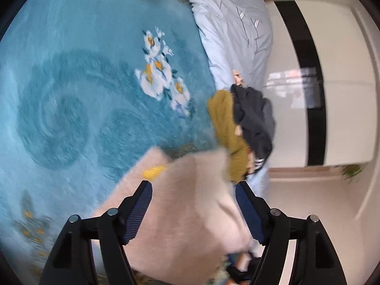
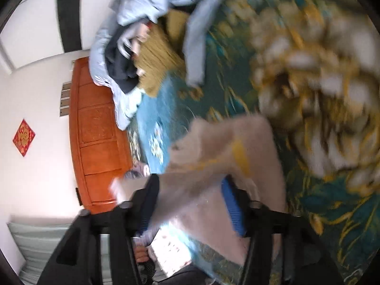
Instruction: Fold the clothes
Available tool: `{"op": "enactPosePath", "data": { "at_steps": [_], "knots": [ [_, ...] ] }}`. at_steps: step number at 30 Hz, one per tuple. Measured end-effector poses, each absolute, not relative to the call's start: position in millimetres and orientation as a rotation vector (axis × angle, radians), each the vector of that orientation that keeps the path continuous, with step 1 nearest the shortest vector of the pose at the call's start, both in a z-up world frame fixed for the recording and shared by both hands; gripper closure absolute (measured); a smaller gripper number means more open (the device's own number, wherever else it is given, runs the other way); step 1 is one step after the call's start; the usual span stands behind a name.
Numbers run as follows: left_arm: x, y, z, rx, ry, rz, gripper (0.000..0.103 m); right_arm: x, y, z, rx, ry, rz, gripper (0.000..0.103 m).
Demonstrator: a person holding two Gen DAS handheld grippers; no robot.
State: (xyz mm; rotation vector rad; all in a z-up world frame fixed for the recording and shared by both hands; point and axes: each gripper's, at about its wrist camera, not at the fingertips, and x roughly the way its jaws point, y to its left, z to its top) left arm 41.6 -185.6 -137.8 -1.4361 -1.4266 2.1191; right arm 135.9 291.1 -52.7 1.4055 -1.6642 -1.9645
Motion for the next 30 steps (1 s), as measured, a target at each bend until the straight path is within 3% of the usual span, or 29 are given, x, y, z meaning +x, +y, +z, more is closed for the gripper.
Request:
{"op": "enactPosePath", "data": {
  "at_steps": [8, 9, 11, 13, 15, 18, 20, 24, 25, 26, 27, 30],
  "knots": [
    [46.4, -150.4, -172.5, -1.719, -1.068, 2.271, 0.031, 149.9, 282.3, -72.0, 1.558, -1.592, -2.014, 0.045],
    [47.5, -146.8, -172.3, -1.710, -1.052, 2.264, 0.034, 152.2, 277.0, -79.1, 1.586, -1.601, -1.986, 0.045],
    [48.7, -138.5, -169.3, -1.699, -0.986, 2.265, 0.057, 155.9, 266.6, -90.6, 1.604, -1.658, -1.914, 0.045],
    [48.8, -130.6, -164.8, -1.706, -0.871, 2.287, 0.063, 155.6, 263.8, -84.1, 1.593, -1.631, -1.973, 0.047],
    [49.0, -124.2, -161.2, -1.703, -0.799, 2.298, 0.067, 153.6, 262.0, -72.3, 1.580, -1.554, -2.065, 0.057],
    [50.3, -126.1, -160.7, -1.674, -0.836, 2.311, 0.067, 147.3, 256.4, -46.8, 1.555, -1.340, -2.216, 0.065],
    [51.4, -126.2, -161.8, -1.670, -0.835, 2.327, 0.063, 143.8, 248.4, -43.7, 1.568, -1.258, -2.222, 0.065],
    [54.4, -127.1, -160.9, -1.643, -0.823, 2.321, 0.065, 142.2, 232.7, -50.6, 1.614, -1.162, -2.237, 0.065],
    [55.5, -128.4, -159.2, -1.634, -0.829, 2.321, 0.074, 141.0, 228.7, -50.6, 1.618, -1.141, -2.248, 0.066],
    [56.3, -130.1, -158.0, -1.629, -0.837, 2.320, 0.090, 140.4, 225.7, -49.7, 1.626, -1.117, -2.256, 0.076],
    [56.9, -131.9, -157.1, -1.624, -0.850, 2.315, 0.092, 140.0, 223.4, -48.2, 1.637, -1.093, -2.262, 0.088],
    [60.9, -142.0, -155.5, -1.612, -0.964, 2.270, 0.093, 138.5, 217.7, -37.5, 1.616, -1.030, -2.271, 0.089]
  ]
}}
